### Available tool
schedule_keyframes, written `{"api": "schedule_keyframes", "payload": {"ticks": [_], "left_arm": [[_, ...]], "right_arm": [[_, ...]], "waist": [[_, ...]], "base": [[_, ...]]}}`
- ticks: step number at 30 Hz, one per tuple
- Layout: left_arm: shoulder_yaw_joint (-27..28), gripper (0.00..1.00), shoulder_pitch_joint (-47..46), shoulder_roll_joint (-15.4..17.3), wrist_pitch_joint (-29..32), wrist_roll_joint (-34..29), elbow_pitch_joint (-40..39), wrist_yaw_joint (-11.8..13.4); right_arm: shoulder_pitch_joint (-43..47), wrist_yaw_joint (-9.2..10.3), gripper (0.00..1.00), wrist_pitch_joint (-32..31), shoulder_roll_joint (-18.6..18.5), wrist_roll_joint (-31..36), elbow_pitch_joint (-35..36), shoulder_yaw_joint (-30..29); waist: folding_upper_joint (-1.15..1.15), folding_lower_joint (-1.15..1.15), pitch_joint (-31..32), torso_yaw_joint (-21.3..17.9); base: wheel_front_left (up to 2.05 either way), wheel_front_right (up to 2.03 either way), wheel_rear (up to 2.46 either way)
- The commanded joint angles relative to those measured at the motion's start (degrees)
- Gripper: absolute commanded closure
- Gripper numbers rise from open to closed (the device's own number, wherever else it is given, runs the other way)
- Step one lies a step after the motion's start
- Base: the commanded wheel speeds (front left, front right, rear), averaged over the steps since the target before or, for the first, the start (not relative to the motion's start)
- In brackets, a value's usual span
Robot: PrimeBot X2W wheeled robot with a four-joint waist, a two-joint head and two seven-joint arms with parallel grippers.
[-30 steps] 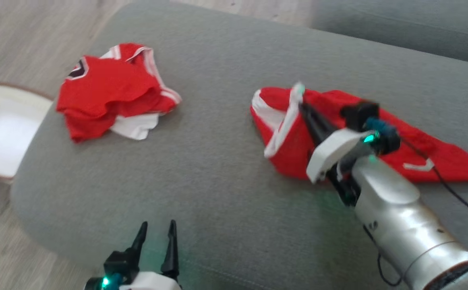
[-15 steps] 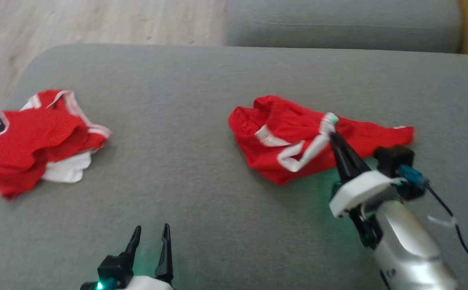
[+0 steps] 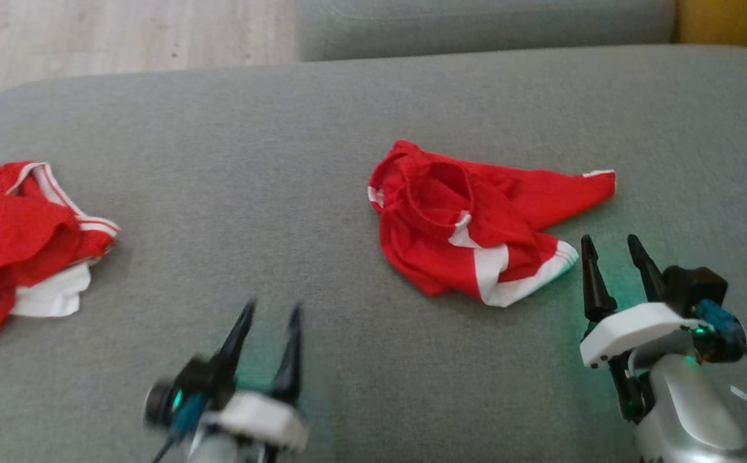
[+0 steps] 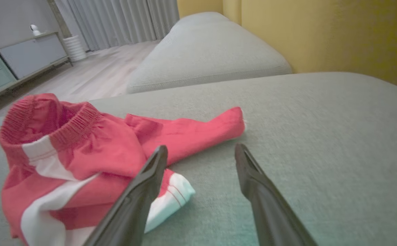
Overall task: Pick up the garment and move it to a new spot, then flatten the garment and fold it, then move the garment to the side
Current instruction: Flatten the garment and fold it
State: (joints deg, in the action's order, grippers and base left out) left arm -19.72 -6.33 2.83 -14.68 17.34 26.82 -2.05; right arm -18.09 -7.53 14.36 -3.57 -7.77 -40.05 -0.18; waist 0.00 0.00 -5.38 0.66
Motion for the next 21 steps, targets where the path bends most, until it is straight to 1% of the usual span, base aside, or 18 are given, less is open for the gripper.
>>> {"api": "schedule_keyframes", "payload": {"ticks": [1, 3, 5, 7, 10, 15, 21], "left_arm": [[-0.22, 0.00, -5.16, 0.05, -0.32, -0.38, -2.77, -0.81], [-3.89, 0.00, -8.73, 0.05, -0.32, -0.14, -3.27, -2.10], [-8.56, 0.00, -12.72, 0.05, -0.32, 0.69, -2.77, -3.25], [-13.15, 0.00, -16.96, 0.05, -0.32, 1.52, -1.84, -3.80], [-19.75, 0.00, -22.76, 0.05, -0.29, 3.06, 1.85, -4.08], [-27.05, 0.00, -30.86, 0.05, 2.00, 6.65, 9.17, -2.13], [-32.60, 0.00, -37.11, 0.05, 3.85, 10.74, 13.81, 0.78]], "right_arm": [[0.09, 0.04, 0.00, 0.63, 0.50, 0.66, 2.04, 0.76], [0.27, 0.04, 0.00, 0.63, 0.61, 0.90, 2.88, 0.38], [0.28, 0.04, 0.00, 0.63, 0.65, -0.12, 3.39, 1.22], [0.08, 0.04, 0.00, 0.63, 0.66, -0.60, 3.82, 2.33], [-0.39, 0.04, 0.00, 0.63, 0.67, -1.49, 4.02, 3.69], [-1.16, 0.04, 0.00, 0.63, 0.68, -3.12, 4.08, 6.01], [-1.30, 0.04, 0.00, 0.63, 0.68, -4.02, 3.74, 6.94]], "waist": [[0.00, 0.00, -1.13, -1.11], [0.00, 0.00, -1.95, -2.03], [0.00, 0.00, -2.70, -3.06], [0.00, 0.00, -3.41, -4.27], [0.00, 0.00, -4.43, -6.17], [0.00, 0.00, -5.87, -9.21], [0.00, 0.00, -6.79, -10.82]], "base": [[0.00, 0.00, 0.00], [0.00, 0.00, 0.00], [0.00, 0.00, 0.00], [0.00, 0.00, 0.00], [0.00, 0.00, 0.00], [0.00, 0.00, 0.00], [0.00, 0.00, 0.00]]}}
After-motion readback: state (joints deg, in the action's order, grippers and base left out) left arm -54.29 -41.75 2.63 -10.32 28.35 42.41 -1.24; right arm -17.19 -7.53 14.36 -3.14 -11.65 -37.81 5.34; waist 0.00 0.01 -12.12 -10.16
